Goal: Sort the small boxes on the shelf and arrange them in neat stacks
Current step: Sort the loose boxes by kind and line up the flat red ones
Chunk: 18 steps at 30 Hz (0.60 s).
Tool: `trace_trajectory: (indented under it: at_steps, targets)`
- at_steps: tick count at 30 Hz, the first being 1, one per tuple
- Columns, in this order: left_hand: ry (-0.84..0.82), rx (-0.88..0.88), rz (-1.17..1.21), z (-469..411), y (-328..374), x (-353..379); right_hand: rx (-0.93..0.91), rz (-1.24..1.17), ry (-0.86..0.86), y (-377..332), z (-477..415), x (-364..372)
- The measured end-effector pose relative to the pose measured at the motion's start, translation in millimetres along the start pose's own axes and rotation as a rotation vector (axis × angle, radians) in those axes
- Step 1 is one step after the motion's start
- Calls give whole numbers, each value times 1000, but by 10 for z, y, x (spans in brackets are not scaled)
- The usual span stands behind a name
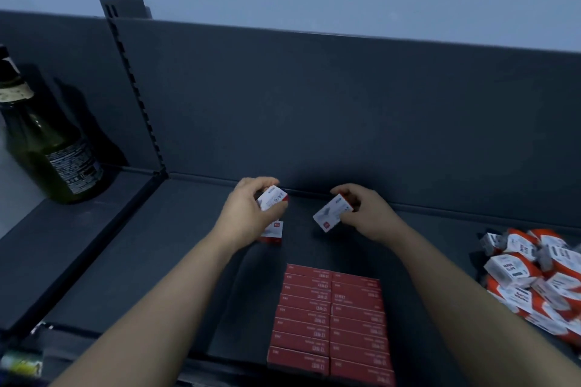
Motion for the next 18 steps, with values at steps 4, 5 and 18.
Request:
trace_trajectory:
  at_steps: [4,5,18]
  targets:
    - [-119,-58,-101,-70,20,269,39,26,20,73,232,-157]
    - [-140,-49,-136,-74,63,334,50,27,30,95,278,-184]
    - [-493,-126,-252,9,-36,795,164,306,13,519,589,-107]
Point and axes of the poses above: each hand's wrist, its own z-axis away from the middle knuckle, its own x-axis out of the palm, y = z × x, the point moved 9 cm from there along -z, towards the middle knuckle, and after that the axes turned 13 degrees about -y, right-handed, at the moved point
